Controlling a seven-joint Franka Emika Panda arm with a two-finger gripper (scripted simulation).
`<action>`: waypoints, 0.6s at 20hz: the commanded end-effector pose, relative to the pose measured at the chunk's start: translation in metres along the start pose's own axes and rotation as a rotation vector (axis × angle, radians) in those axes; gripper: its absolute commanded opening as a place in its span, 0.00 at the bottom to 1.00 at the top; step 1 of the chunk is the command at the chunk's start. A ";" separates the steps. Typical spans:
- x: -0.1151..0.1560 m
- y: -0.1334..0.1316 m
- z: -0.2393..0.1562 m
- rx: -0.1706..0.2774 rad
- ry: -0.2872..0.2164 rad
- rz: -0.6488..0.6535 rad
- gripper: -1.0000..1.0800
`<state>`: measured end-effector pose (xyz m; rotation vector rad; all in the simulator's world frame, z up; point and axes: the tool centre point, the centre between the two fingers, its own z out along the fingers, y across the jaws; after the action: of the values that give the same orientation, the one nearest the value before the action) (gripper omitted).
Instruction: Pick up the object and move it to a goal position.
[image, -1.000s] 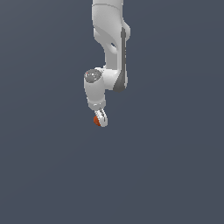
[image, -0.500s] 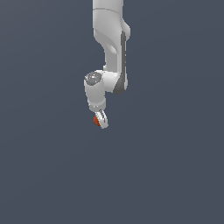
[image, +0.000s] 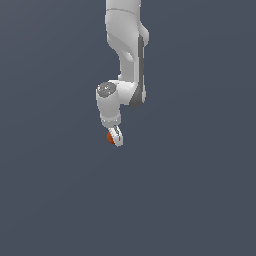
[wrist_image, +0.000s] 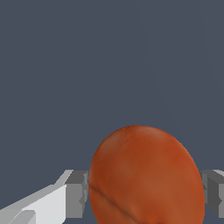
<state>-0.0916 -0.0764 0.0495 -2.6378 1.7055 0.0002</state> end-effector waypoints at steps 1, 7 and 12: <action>0.002 -0.001 -0.005 0.002 0.001 0.000 0.00; 0.010 -0.004 -0.031 0.001 0.001 0.001 0.00; 0.022 -0.008 -0.066 0.001 0.002 0.002 0.00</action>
<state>-0.0786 -0.0897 0.1028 -2.6377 1.7078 0.0010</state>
